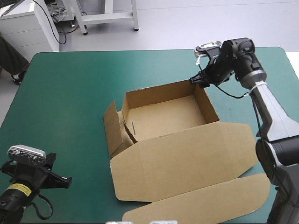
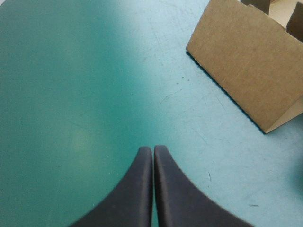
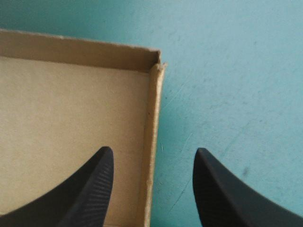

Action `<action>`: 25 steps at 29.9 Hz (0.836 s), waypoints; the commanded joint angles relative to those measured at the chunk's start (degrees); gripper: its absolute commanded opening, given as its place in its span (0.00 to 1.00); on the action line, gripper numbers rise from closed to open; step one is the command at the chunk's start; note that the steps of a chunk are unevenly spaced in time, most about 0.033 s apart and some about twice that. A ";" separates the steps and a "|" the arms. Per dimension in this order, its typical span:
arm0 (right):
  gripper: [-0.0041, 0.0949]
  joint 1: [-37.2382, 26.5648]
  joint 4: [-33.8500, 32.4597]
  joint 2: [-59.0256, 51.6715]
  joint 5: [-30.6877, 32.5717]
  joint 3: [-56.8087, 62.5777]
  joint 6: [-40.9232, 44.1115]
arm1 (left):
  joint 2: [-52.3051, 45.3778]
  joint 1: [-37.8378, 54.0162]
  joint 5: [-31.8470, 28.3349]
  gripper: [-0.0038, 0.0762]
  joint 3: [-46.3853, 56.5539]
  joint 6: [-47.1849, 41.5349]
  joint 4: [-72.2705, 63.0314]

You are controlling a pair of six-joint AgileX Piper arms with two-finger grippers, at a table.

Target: Fold the box

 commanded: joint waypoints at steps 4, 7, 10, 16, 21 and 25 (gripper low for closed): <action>0.53 -0.29 0.29 1.79 0.56 2.19 -1.39 | 0.28 0.01 -1.42 0.04 -1.63 -0.76 0.36; 0.53 -0.29 0.29 3.80 0.56 2.19 -1.32 | 0.28 0.01 -0.98 0.04 -1.63 -0.76 0.14; 0.52 -0.29 0.29 4.96 0.56 2.19 -1.16 | 0.28 0.01 -0.75 0.04 -1.63 -0.76 -0.24; 0.27 -0.29 0.29 5.65 0.56 2.19 -0.33 | 0.28 0.01 -0.75 0.04 -1.63 -0.76 -0.20; 0.02 -0.29 -1.81 4.80 0.56 2.19 1.32 | 0.28 0.01 -0.75 0.04 -1.63 -0.76 -0.20; 0.02 -0.29 -2.70 1.42 0.56 2.19 1.49 | 0.28 0.01 -1.04 0.04 -1.63 -0.76 -0.20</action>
